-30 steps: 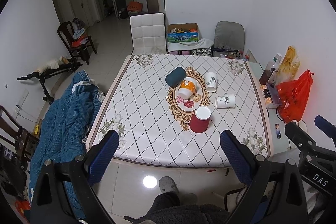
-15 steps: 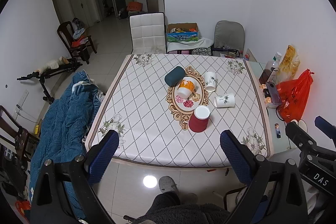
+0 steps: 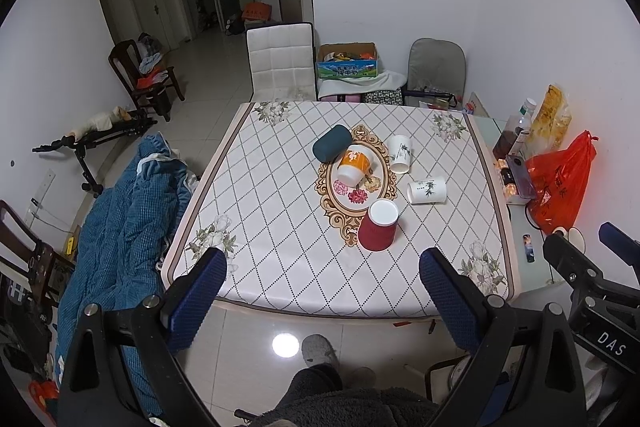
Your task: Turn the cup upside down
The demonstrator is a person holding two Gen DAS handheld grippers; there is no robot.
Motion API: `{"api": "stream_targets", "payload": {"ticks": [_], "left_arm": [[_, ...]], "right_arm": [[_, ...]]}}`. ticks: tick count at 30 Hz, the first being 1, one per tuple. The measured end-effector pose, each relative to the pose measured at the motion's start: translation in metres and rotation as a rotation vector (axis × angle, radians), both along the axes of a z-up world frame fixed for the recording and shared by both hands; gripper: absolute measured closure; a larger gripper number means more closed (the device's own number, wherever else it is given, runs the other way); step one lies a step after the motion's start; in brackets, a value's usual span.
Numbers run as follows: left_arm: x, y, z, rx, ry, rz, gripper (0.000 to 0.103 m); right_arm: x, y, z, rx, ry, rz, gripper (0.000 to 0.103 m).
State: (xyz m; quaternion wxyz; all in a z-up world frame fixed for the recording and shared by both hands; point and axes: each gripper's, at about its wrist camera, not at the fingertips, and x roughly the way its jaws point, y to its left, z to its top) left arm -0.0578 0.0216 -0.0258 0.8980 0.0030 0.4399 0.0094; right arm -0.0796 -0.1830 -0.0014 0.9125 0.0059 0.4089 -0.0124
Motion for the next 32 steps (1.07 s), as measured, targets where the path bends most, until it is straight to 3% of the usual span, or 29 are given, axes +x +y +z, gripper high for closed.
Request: {"api": "stream_targets", "payload": {"ticks": [32], "left_arm": [[-0.011, 0.001, 0.003, 0.006, -0.011, -0.007, 0.004]], "right_arm": [[0.002, -0.006, -0.002, 0.003, 0.004, -0.008, 0.003]]}}
